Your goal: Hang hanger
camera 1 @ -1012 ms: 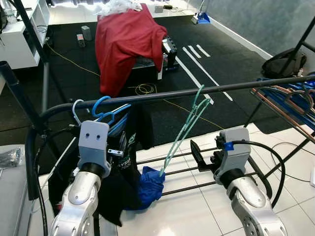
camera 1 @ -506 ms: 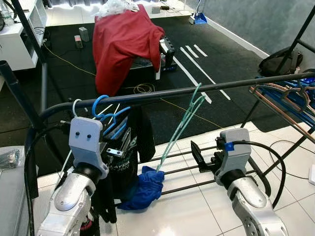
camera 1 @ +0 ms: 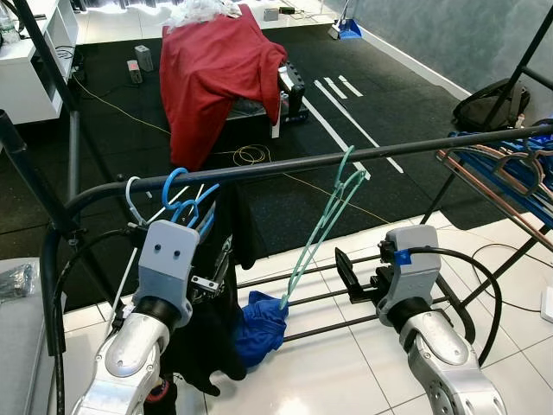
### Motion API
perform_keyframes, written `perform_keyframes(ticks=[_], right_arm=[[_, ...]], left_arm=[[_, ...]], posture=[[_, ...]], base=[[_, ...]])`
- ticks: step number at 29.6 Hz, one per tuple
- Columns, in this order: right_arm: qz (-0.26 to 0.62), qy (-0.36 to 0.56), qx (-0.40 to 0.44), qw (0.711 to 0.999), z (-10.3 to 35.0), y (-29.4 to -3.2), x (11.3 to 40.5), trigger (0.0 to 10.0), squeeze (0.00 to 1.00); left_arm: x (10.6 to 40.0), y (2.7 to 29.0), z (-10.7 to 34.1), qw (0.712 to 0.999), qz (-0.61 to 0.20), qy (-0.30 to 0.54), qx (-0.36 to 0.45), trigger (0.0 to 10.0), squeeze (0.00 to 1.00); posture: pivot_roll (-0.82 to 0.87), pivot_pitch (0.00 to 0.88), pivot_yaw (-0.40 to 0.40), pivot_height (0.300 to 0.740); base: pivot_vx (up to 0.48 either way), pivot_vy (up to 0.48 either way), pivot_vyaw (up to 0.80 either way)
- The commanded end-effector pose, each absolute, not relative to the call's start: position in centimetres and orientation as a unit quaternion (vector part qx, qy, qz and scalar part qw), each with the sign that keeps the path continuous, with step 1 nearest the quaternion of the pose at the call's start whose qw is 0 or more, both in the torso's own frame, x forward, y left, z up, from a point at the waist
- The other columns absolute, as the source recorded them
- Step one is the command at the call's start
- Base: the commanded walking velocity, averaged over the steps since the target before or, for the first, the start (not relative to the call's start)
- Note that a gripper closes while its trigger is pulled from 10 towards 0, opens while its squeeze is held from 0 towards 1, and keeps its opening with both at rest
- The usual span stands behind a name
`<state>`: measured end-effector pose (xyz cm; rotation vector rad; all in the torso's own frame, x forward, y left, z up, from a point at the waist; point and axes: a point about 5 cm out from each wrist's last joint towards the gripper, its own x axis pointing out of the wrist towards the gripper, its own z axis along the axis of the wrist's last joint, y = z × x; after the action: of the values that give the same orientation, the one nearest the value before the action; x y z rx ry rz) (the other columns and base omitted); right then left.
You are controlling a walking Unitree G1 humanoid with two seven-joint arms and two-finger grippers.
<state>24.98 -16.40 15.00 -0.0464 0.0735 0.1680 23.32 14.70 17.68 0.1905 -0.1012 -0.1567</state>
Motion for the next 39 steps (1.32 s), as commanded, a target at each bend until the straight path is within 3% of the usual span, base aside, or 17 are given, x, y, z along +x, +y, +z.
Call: perform_keyframes(ticks=[1,13,27,39], right_arm=[[0.086,0.038,-0.016,0.995,15.1,-16.3,24.8,10.0,0.0],[0.086,0.038,-0.013,0.995,15.1,-16.3,24.8,10.0,0.0],[0.087,0.041,-0.011,0.995,15.0,-16.4,24.8,10.0,0.0],[0.086,0.041,-0.01,0.995,15.0,-16.3,24.8,10.0,0.0]], left_arm=[[23.6,15.7,17.8,0.992,-0.045,-0.05,0.104,10.0,0.0],[23.8,17.8,19.6,0.992,0.03,-0.086,0.085,10.0,0.0],[23.6,15.2,17.6,0.993,-0.056,-0.047,0.088,10.0,0.0],[23.6,15.3,16.3,0.991,-0.054,-0.012,0.12,10.0,0.0]], posture=[[-0.12,0.129,-0.031,0.74],[-0.11,0.135,-0.03,0.74],[-0.12,0.125,-0.031,0.74],[-0.12,0.125,-0.029,0.74]], base=[[0.0,0.0,0.0],[0.0,0.0,0.0],[0.0,0.0,0.0],[0.0,0.0,0.0]])
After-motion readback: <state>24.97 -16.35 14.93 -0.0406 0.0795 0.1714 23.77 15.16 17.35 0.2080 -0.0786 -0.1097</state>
